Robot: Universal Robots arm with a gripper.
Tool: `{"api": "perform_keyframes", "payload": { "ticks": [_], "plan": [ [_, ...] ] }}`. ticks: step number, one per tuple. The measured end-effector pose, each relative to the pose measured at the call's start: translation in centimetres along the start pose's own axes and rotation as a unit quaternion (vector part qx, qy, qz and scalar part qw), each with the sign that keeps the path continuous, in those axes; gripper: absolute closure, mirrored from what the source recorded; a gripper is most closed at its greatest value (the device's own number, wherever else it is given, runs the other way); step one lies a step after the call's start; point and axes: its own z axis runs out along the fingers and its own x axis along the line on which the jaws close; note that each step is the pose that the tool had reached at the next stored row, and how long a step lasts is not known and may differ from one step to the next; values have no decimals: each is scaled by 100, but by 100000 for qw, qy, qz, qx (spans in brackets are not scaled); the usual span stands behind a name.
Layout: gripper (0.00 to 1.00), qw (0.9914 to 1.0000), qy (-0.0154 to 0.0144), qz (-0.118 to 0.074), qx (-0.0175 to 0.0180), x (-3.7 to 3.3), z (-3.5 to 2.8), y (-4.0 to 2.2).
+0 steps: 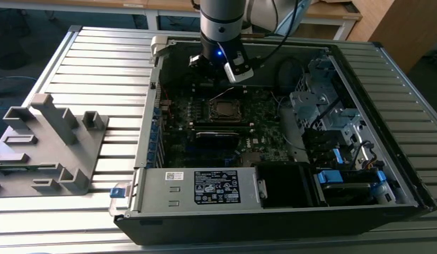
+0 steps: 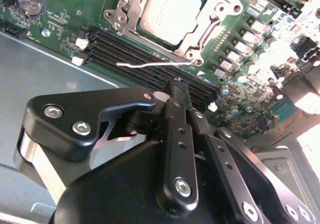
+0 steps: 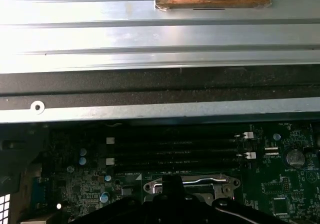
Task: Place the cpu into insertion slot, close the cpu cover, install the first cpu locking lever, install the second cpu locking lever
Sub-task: 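Install the first cpu locking lever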
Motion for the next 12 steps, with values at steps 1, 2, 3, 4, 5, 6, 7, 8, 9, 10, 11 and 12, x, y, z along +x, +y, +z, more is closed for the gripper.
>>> {"api": "perform_keyframes", "payload": {
  "ticks": [1,2,3,4,5,6,7,8,9,10,11,12],
  "plan": [
    [90,100000,-2,-1,-4,0,0,0],
    [90,100000,-2,-1,-6,0,1,0],
    [90,100000,-4,-2,-8,0,1,0],
    [90,100000,-3,-2,-6,0,1,0],
    [90,100000,-4,-1,-7,0,2,-1],
    [90,100000,-30,-3,-34,0,8,-1],
    [90,100000,-56,-11,-25,0,13,-2],
    [90,100000,-96,-17,27,1,19,-4],
    [90,100000,-144,-25,105,1,25,-5],
    [90,100000,-161,-36,208,0,28,-5],
    [90,99999,-165,-45,270,0,28,-5],
    [90,99999,-175,-35,330,-1,32,-4]
  ]
}}
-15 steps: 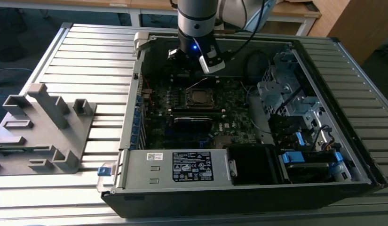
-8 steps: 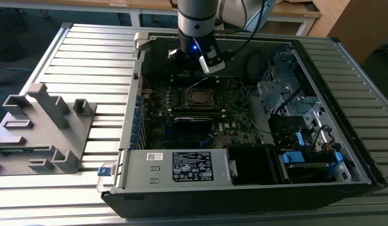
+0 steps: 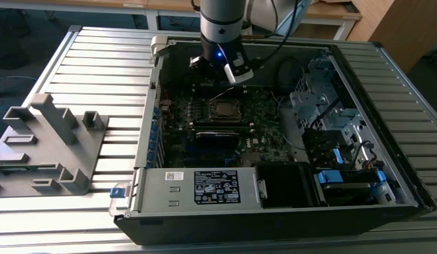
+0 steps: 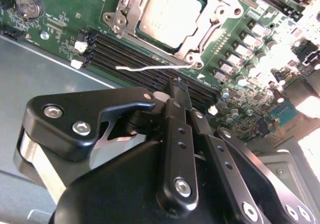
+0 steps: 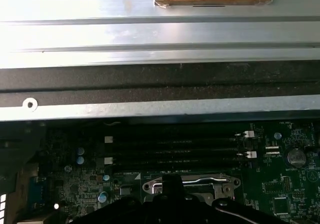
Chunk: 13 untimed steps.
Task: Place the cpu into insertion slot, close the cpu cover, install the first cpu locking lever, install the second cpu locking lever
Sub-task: 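Install the first cpu locking lever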
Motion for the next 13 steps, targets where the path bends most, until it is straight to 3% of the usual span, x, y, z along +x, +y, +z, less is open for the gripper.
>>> {"api": "perform_keyframes", "payload": {
  "ticks": [13],
  "plan": [
    [90,99999,-80,415,73,-138,45,18]
  ]
}}
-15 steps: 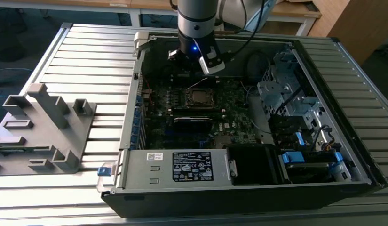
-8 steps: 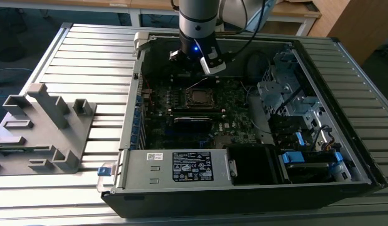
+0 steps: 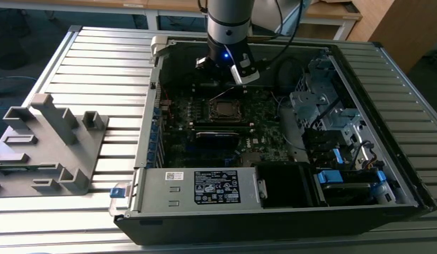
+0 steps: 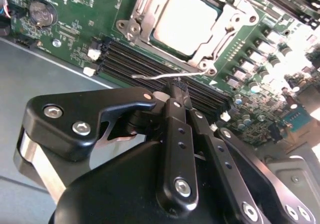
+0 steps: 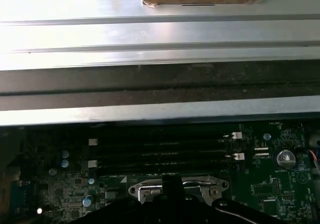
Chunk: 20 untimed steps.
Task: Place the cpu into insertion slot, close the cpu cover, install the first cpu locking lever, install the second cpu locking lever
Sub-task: 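Install the first cpu locking lever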
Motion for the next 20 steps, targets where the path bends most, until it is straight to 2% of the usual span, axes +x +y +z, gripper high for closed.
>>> {"api": "perform_keyframes", "payload": {
  "ticks": [1,4,13,20],
  "plan": [
    [90,100000,-10,66,14,-2,7,4],
    [90,99999,-77,276,350,-6,19,27],
    [90,99998,-88,312,455,1,83,107],
    [90,99994,140,-955,580,-10,107,113]
  ]
}}
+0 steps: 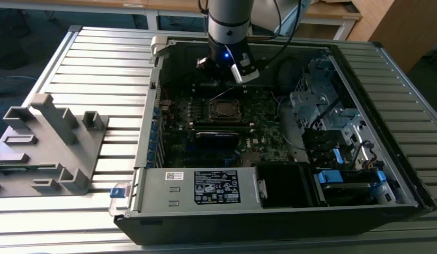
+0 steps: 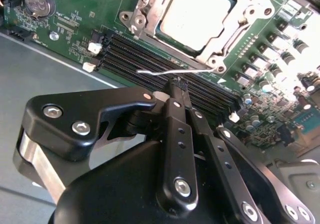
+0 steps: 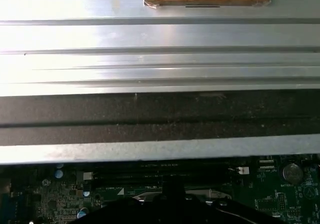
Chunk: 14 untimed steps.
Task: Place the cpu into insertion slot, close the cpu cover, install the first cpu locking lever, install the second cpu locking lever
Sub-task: 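Install the first cpu locking lever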
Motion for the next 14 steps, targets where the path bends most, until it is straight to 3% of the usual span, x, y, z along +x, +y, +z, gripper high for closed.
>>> {"api": "perform_keyframes", "payload": {
  "ticks": [14],
  "plan": [
    [90,100000,3,-7,5,-35,5,-3]
  ]
}}
